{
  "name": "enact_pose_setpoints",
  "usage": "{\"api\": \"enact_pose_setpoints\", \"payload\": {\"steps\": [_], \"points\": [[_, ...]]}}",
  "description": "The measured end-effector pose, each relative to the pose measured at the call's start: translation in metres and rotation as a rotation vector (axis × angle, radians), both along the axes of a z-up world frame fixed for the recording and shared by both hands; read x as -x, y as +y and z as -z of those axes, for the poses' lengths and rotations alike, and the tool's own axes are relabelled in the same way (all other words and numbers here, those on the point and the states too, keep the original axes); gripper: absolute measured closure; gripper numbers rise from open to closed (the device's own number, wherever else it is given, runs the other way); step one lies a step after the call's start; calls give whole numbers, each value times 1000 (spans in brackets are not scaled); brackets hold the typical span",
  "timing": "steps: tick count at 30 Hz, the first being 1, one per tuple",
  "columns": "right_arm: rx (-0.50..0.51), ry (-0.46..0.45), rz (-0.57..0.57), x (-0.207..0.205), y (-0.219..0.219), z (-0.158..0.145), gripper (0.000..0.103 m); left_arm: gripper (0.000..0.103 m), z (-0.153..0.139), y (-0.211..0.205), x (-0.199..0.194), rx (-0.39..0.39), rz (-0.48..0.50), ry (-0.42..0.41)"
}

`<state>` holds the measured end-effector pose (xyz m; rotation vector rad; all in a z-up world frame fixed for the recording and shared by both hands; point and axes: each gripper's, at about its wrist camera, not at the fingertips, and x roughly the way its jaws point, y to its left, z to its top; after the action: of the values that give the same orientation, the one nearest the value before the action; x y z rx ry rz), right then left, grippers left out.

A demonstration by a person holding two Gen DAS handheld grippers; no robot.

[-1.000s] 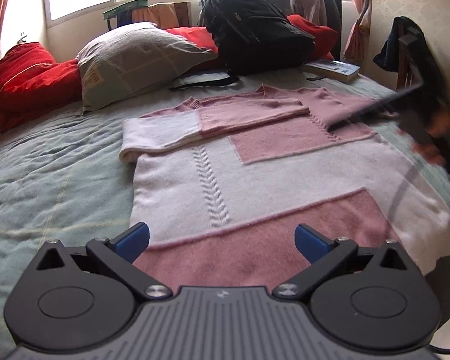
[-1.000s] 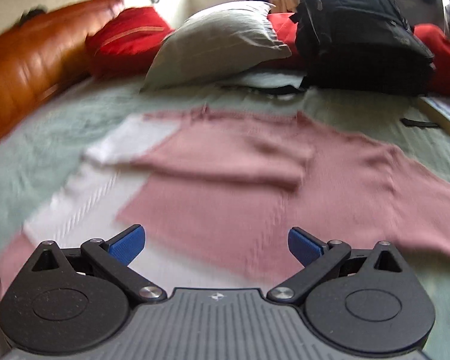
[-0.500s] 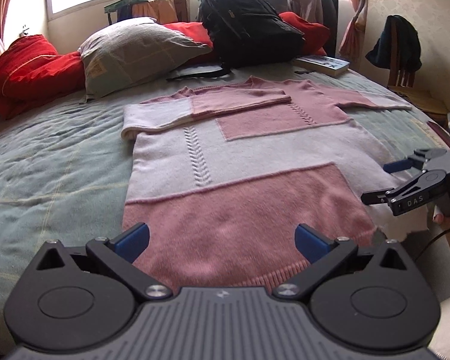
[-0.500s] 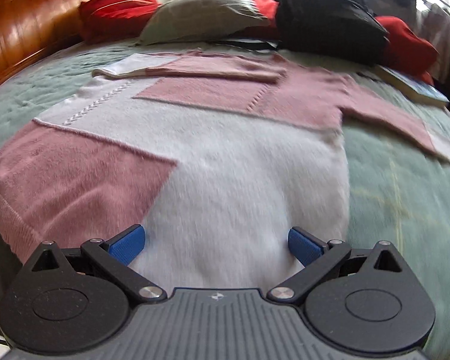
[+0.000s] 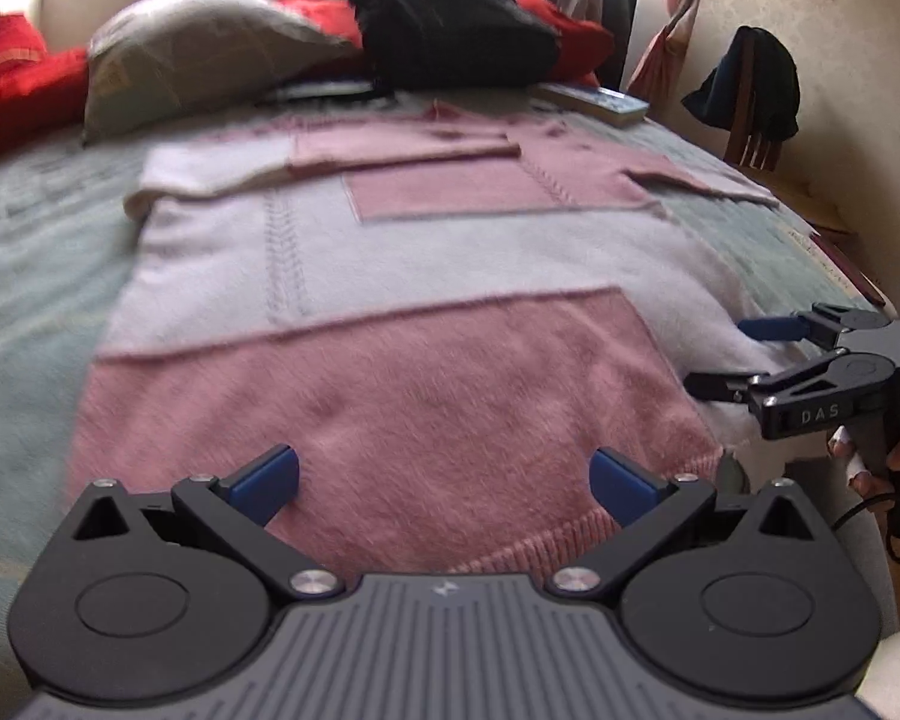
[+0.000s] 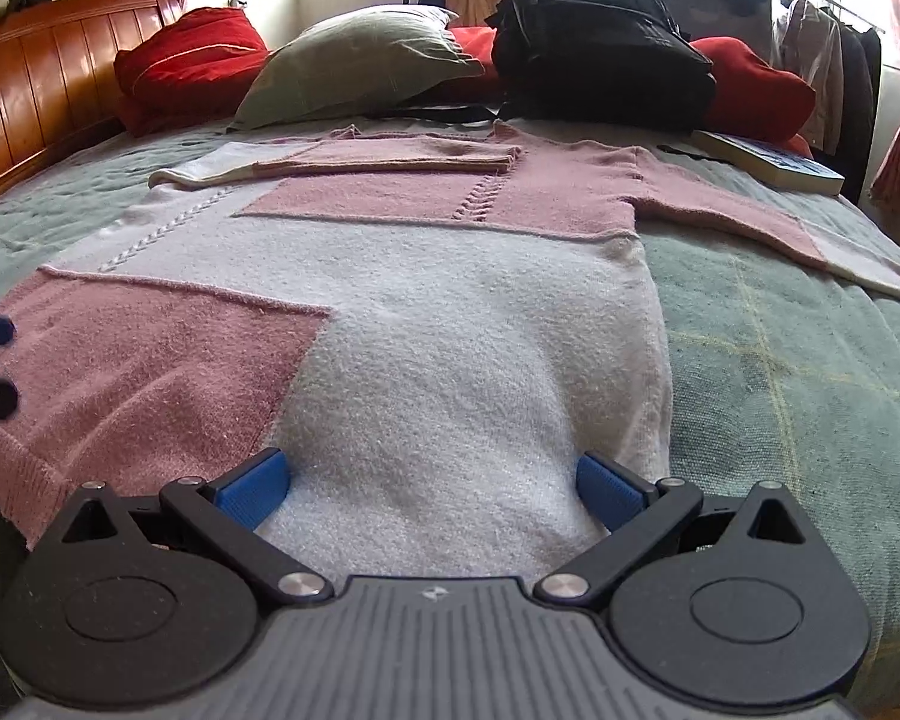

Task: Fold clothes
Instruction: 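Move the right gripper toward the sleeve with the white cuff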

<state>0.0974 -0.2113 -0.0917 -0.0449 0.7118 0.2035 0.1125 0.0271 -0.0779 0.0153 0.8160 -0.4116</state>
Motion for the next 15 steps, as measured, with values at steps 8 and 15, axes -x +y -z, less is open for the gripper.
{"api": "enact_pose_setpoints", "payload": {"steps": [8,15], "points": [[17,-38,2,11,2,0,0,1,-12,2,23,-66,-69,10],[-50,-66,-86,11,20,-22,0,1,-43,6,29,-84,-124,-75]]}}
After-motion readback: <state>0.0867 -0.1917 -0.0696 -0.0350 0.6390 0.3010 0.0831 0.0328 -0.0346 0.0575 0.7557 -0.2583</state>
